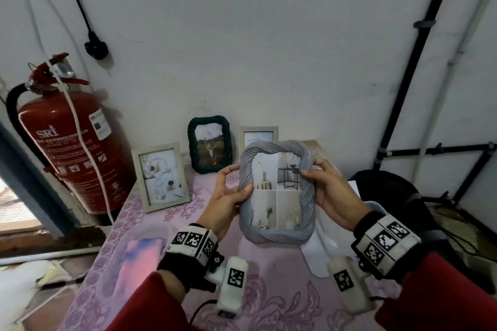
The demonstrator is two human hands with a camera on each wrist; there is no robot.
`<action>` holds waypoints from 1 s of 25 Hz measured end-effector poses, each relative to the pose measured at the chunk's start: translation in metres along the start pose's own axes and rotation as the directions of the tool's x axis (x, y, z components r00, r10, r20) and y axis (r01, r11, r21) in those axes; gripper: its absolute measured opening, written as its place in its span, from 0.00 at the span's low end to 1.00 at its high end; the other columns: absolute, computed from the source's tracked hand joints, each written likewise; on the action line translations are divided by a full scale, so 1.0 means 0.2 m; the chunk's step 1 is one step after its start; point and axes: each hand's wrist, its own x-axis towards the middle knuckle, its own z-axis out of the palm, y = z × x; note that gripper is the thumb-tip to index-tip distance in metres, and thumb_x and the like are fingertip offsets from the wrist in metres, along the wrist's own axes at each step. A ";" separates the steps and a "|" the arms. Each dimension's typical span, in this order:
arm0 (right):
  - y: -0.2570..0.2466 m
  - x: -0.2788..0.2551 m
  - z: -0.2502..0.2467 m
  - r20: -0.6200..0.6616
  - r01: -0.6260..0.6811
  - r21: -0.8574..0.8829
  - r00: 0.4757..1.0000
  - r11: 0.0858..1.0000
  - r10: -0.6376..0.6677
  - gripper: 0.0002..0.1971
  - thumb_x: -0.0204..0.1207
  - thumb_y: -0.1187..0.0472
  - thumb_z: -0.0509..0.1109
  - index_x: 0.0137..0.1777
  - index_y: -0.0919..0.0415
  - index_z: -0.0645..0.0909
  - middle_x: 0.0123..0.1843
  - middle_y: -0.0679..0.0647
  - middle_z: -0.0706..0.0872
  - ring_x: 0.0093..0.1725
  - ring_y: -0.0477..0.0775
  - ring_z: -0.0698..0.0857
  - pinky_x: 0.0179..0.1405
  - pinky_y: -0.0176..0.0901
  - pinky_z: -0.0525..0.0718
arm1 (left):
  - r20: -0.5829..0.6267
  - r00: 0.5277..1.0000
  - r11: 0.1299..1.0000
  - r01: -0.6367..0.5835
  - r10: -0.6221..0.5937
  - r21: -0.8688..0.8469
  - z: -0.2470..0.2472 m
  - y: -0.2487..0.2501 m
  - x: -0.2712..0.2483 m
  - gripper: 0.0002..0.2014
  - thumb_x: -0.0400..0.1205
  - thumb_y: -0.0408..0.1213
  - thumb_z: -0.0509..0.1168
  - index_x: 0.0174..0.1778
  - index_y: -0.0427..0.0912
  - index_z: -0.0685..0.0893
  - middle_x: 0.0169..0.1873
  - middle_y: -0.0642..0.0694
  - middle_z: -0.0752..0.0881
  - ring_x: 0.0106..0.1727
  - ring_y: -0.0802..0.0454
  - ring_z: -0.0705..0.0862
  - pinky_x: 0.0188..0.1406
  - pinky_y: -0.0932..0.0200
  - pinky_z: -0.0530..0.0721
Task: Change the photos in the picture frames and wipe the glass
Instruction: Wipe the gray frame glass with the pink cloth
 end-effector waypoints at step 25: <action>-0.61 1.00 -0.67 -0.144 -0.077 -0.270 0.989 0.960 0.039 0.07 0.83 0.64 0.58 0.44 0.56 0.74 0.39 0.54 0.82 0.36 0.52 0.80 0.40 0.48 0.80 | 0.085 0.990 0.975 -0.129 0.115 0.182 0.56 -0.13 1.22 0.26 0.82 0.26 0.61 0.68 0.57 0.65 0.51 0.42 0.83 0.44 0.54 0.86 0.40 0.59 0.88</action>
